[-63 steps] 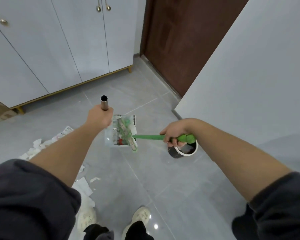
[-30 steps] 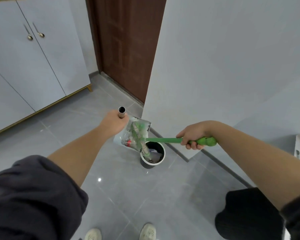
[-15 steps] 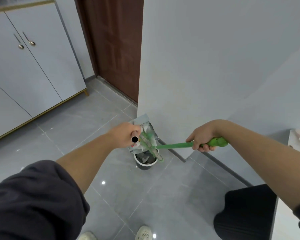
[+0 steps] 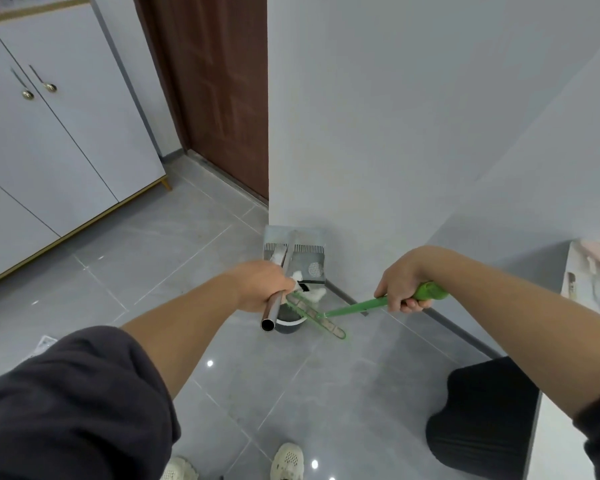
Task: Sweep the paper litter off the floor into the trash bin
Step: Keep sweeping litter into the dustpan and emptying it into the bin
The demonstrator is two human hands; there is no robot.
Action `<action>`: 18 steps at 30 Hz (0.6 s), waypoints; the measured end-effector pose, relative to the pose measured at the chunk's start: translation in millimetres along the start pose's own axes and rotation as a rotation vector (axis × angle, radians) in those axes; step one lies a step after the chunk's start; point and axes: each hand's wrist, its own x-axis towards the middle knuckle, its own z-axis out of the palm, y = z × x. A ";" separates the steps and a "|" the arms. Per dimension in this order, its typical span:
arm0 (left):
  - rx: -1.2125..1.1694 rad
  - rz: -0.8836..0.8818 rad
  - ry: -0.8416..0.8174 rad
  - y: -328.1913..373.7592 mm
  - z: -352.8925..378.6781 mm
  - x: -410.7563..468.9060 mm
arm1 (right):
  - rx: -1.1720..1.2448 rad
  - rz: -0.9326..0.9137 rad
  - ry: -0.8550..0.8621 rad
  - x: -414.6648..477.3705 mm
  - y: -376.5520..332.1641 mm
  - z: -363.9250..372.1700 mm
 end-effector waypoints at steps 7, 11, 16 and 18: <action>0.042 0.032 0.003 4.5 11.5 -4.7 | -0.032 0.023 0.021 18.8 1.0 11.5; 0.096 0.045 -0.024 10.9 18.9 -11.7 | -0.057 0.035 -0.002 21.0 1.8 16.4; 0.132 0.044 0.044 10.4 13.2 -16.8 | -0.041 0.043 0.026 18.9 3.0 14.2; 0.111 0.041 0.069 11.8 14.5 -18.9 | -0.043 0.043 0.045 20.5 2.2 16.8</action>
